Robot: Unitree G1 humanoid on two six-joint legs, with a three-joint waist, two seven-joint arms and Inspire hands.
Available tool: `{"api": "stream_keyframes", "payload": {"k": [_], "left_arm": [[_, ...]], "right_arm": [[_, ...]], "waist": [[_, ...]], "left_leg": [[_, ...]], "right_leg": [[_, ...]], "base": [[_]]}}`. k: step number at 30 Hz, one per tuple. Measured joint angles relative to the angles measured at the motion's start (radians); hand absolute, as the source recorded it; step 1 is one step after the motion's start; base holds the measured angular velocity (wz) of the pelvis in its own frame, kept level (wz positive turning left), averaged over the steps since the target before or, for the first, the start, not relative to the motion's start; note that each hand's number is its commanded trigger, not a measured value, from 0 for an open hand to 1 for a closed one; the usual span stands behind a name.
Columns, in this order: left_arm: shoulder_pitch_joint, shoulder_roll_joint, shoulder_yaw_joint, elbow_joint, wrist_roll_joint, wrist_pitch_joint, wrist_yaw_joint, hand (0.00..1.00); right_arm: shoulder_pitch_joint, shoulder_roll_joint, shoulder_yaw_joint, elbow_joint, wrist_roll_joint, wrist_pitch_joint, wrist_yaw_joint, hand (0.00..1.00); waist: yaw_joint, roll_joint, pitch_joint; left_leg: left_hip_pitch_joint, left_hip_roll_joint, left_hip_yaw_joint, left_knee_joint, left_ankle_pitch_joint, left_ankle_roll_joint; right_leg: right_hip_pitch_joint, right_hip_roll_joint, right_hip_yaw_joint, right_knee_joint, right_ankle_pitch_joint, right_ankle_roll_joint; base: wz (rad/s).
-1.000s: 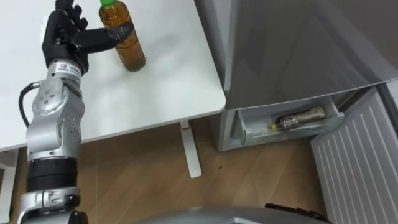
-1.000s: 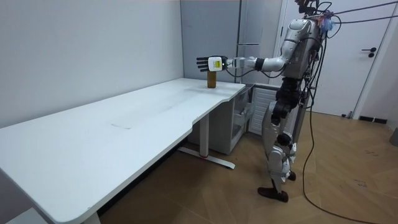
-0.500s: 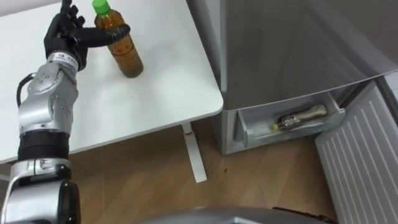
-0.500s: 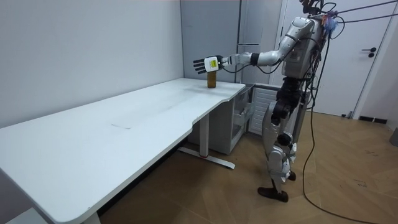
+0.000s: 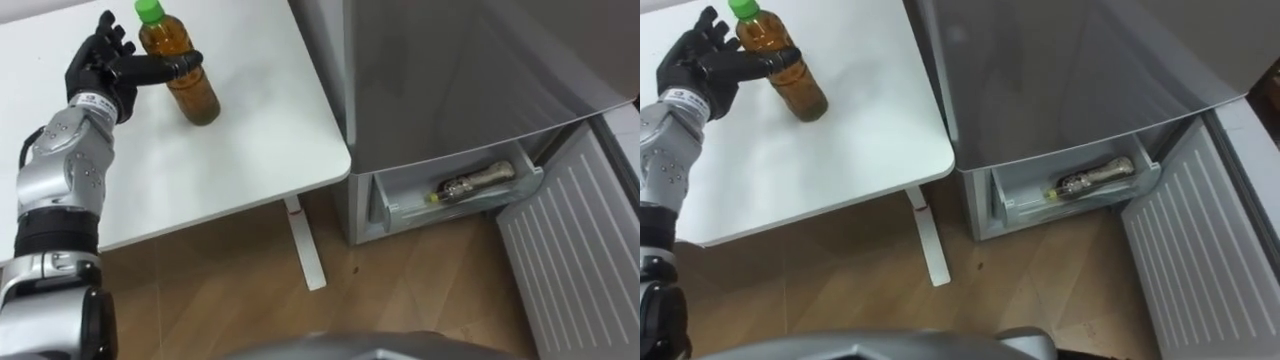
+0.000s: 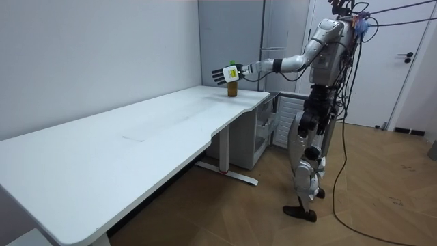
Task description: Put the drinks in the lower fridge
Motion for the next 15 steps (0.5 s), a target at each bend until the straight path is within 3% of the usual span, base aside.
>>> {"api": "stream_keyframes", "payload": {"k": [6, 15], "left_arm": [[-0.026, 0.003, 0.0, 0.033, -0.024, 0.002, -0.003, 0.0], [-0.029, 0.006, 0.0, 0.042, -0.038, 0.006, -0.005, 0.0]], "right_arm": [[0.026, 0.0, 0.0, -0.003, -0.068, 0.022, -0.016, 0.0], [0.049, 0.0, 0.0, -0.01, -0.147, 0.063, -0.033, 0.0]], "waist": [[-0.005, 0.018, -0.001], [-0.005, 0.012, 0.0025]], "left_leg": [[0.001, 0.0, 0.002, 0.0, 0.0, 0.0], [0.001, 0.005, 0.015, -0.002, 0.0, 0.0]], "right_leg": [[-0.004, 0.0, 0.003, 0.001, 0.0, 0.0], [-0.01, 0.006, 0.021, 0.003, 0.0, -0.001]], "base": [[-0.01], [-0.04]]}}
